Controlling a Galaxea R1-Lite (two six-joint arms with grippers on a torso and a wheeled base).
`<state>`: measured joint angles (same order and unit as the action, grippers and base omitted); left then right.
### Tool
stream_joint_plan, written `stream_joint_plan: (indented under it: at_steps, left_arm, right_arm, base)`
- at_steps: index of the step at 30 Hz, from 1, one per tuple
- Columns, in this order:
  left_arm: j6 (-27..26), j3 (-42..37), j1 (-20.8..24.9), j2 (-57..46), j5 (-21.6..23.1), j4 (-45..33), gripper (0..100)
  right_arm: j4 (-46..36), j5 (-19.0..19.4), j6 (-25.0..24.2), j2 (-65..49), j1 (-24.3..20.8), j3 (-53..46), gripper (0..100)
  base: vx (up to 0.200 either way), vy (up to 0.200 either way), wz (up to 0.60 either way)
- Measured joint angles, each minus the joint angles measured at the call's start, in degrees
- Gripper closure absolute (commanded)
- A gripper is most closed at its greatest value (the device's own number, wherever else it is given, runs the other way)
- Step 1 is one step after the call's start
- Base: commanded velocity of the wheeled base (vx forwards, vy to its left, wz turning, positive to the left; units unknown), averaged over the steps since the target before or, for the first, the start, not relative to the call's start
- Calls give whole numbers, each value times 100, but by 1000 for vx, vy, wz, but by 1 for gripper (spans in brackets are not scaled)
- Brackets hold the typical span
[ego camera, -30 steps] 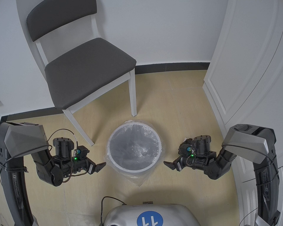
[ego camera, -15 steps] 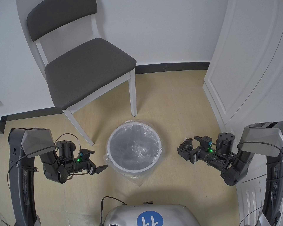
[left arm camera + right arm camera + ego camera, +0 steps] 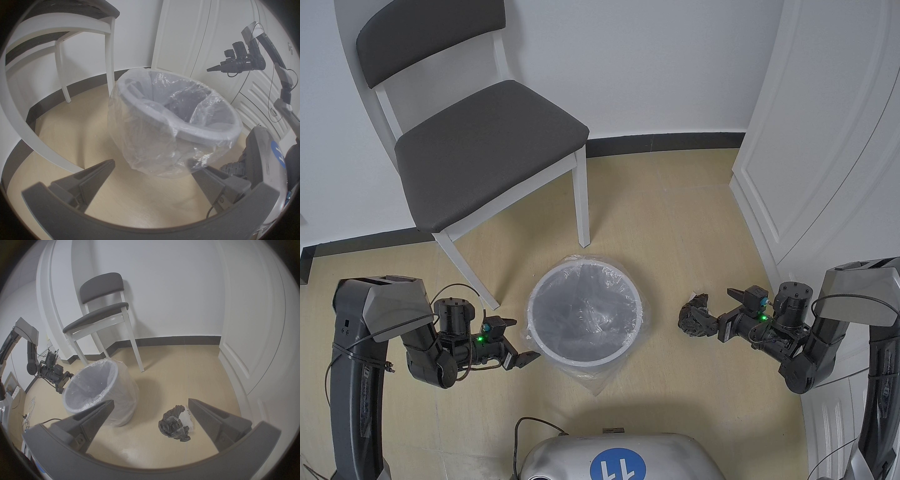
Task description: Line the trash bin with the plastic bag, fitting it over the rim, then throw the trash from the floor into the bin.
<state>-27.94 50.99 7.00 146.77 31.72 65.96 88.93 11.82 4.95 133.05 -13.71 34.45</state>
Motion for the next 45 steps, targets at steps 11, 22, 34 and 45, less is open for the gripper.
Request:
stream_joint_plan:
  at_steps: [11, 22, 34, 45]
  left_arm:
    - [367, 586, 118, 286, -44, -183, 100]
    - [482, 2152, 140, 533, -72, -1532, 100]
    - [484, 3257, 66, 1051, -72, -2294, 100]
    - [510, 3387, 63, 1156, -68, -2336, 100]
  right_arm:
    - [2, 21, -17, 11, 138, 91, 0]
    - [5, 21, -17, 149, 252, 267, 0]
    - [5, 18, -20, 544, 322, 532, 0]
    - [5, 18, -20, 885, 361, 745, 0]
  base:
    - [0, 0, 0]
    - [0, 0, 0]
    - [0, 0, 0]
    - [0, 0, 0]
